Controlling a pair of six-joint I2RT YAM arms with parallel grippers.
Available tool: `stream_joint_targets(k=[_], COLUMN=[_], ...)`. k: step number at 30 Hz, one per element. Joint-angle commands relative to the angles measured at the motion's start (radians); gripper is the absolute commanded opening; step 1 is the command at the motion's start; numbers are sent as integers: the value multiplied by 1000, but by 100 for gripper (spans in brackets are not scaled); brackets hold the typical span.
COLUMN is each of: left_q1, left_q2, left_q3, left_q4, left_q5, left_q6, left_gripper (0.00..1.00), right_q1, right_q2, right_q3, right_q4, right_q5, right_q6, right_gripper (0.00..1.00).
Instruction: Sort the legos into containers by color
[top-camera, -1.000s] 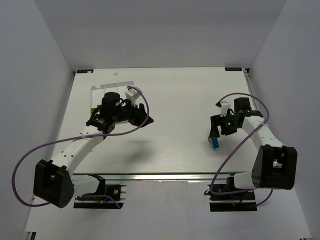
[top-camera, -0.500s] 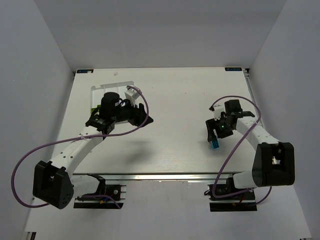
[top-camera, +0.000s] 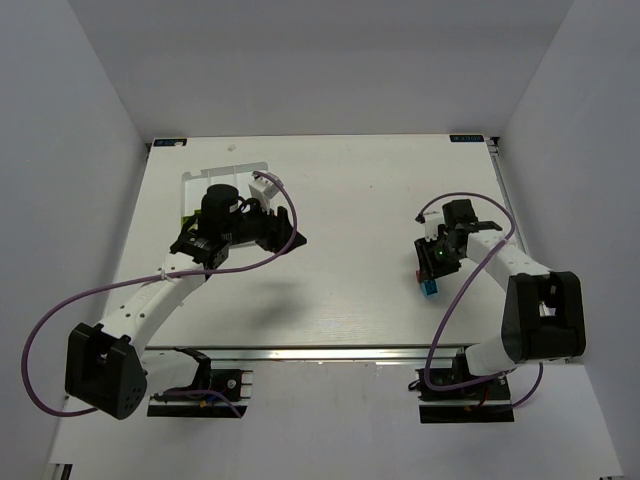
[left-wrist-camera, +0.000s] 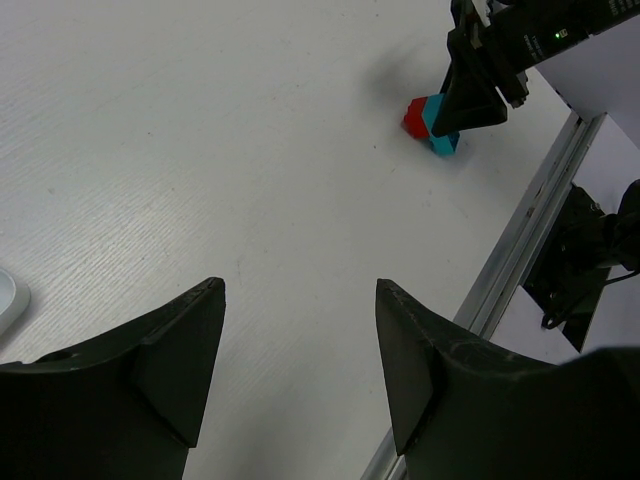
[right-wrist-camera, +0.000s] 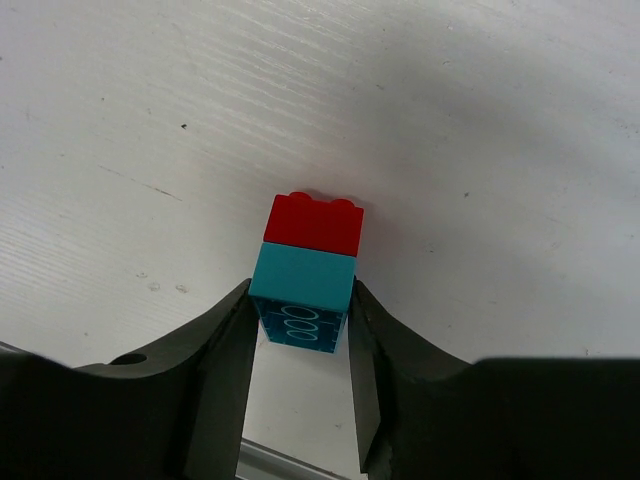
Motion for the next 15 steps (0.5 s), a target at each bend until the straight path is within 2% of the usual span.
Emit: stream_joint_targets(k=[1,4,7,8,10,11,12,15], left_q1=[-2,-2,-11,-12,-12,-12,-22,-44], left_q2=[-35,-27,1,14,42,73,83,125], left_q3=[0,-10,-44,-52,-81,-95,-110,-138], left_q4=[8,29,120,173,274,375,425,594], left_q5=[17,46,158,231,302,352,369,400], left_q6=[4,-11,-77,-133,-242,-291,-334,-508], left_gripper=[72,72,74,76,80,81,82,84], right_q1=[8,0,2,2,7,11,13,26], right_q2=[-5,-42,-115,-135,-174,-183,-189,-180], right_q3=[7,36,87,119,147,159,182,207], right_q4=[27,12,-56,-83,-157,-178,-204,-271], right_q5=[14,-46,-234,-379,-512,-635,-693,-874], right_q6=[6,-22,-126,-202,-275,-307,-392,-509], right_gripper=[26,17,13,12,9,7,6,2])
